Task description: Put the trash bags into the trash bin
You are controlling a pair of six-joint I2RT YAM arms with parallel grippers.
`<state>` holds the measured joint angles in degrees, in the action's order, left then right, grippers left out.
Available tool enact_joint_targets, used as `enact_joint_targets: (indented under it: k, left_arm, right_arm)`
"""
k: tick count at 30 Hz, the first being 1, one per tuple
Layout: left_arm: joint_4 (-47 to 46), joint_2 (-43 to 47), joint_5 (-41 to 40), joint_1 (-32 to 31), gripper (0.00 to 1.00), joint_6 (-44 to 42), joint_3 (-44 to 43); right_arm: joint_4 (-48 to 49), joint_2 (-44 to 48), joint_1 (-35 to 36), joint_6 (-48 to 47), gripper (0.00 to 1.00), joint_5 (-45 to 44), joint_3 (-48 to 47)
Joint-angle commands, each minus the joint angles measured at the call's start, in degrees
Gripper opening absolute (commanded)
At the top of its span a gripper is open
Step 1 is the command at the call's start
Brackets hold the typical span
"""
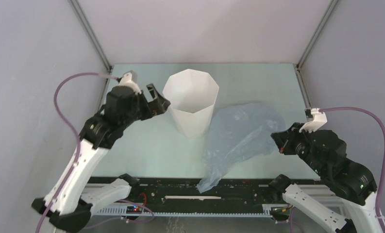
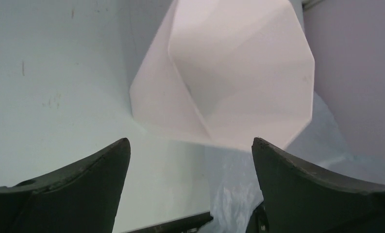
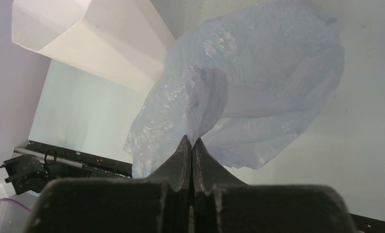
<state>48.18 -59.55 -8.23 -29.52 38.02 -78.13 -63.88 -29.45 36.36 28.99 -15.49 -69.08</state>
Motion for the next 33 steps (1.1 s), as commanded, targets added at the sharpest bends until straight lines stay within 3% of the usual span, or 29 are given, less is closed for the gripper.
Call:
enact_joint_targets:
  k: [1,3,7,14,18,21,26,30,33]
  left_arm:
    - [0.31,10.7,5.96,-1.96,1.0,-0.35,8.8]
    - [0.72,14.77,5.91,-5.35,1.0,0.86,12.38]
    - [5.0,19.34,-1.87,-15.62,0.99,5.22,16.19]
    - [9.29,13.11,-14.88,-36.92,0.99,7.56,13.95]
    - [1.28,8.69,-18.3,-46.82,1.0,3.24,15.9]
    - [-7.38,6.39,-13.08,-47.84,1.0,-0.02,20.02]
    - [-16.88,-0.42,-1.76,-47.93,1.0,-5.34,19.88]
    - [-18.47,-8.22,1.15,-47.91,1.0,-6.3,18.56]
    - [-24.85,-10.99,0.85,-48.01,1.0,-5.29,22.58]
  right_arm:
    - [4.1,-1.58,-0.24,0.2,0.0,0.65,-0.62]
    - [5.26,-1.97,-0.24,-0.21,0.0,0.71,-0.43]
    - [7.57,-4.24,-0.45,-1.85,0.0,1.94,0.0]
    - [9.51,-6.61,-1.91,-1.76,0.0,4.9,0.24]
    - [10.24,-6.73,-3.13,-1.73,0.0,5.6,1.65]
    - [10.9,-6.32,-4.35,-0.6,0.0,6.67,2.6]
    - [10.95,-5.93,-5.95,0.72,0.0,8.92,2.59]
    - [10.59,-6.33,-6.45,0.86,0.0,9.38,2.57]
    - [9.99,-7.06,-6.65,0.61,0.0,9.66,2.63]
